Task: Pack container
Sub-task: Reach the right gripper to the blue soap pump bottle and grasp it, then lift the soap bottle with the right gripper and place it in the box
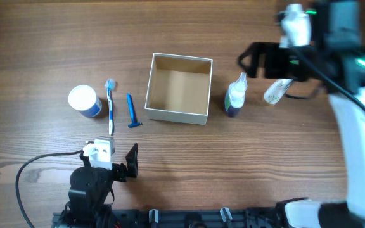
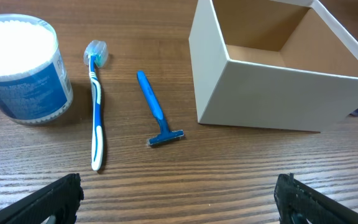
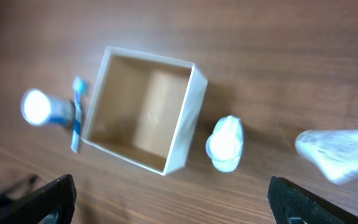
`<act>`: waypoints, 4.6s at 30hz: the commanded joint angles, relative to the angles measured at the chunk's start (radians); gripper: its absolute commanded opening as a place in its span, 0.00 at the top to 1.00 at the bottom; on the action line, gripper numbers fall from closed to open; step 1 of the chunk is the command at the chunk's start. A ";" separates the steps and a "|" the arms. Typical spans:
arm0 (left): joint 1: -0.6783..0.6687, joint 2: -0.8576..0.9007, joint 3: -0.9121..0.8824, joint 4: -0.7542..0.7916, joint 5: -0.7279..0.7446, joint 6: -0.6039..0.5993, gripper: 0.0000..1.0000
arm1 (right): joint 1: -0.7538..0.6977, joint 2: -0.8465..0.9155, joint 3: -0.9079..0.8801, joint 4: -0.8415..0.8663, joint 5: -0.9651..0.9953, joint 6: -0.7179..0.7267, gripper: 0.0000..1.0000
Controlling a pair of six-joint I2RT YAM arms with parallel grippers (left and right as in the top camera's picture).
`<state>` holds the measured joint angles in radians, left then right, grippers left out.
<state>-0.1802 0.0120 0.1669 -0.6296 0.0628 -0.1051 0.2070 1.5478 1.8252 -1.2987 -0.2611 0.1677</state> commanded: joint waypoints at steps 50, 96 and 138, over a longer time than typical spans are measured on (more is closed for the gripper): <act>0.009 -0.009 -0.004 0.004 0.016 0.020 0.00 | 0.109 0.165 -0.314 0.191 0.299 0.173 0.17; 0.008 -0.009 -0.004 0.004 0.016 0.020 0.00 | 0.109 0.202 -0.479 0.354 0.264 0.173 0.47; 0.008 -0.009 -0.004 0.003 0.016 0.020 0.00 | 0.362 0.368 -0.182 0.524 0.473 0.217 0.94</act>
<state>-0.1802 0.0120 0.1669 -0.6292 0.0628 -0.1051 0.5964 1.9083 1.6310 -0.8017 0.1440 0.3740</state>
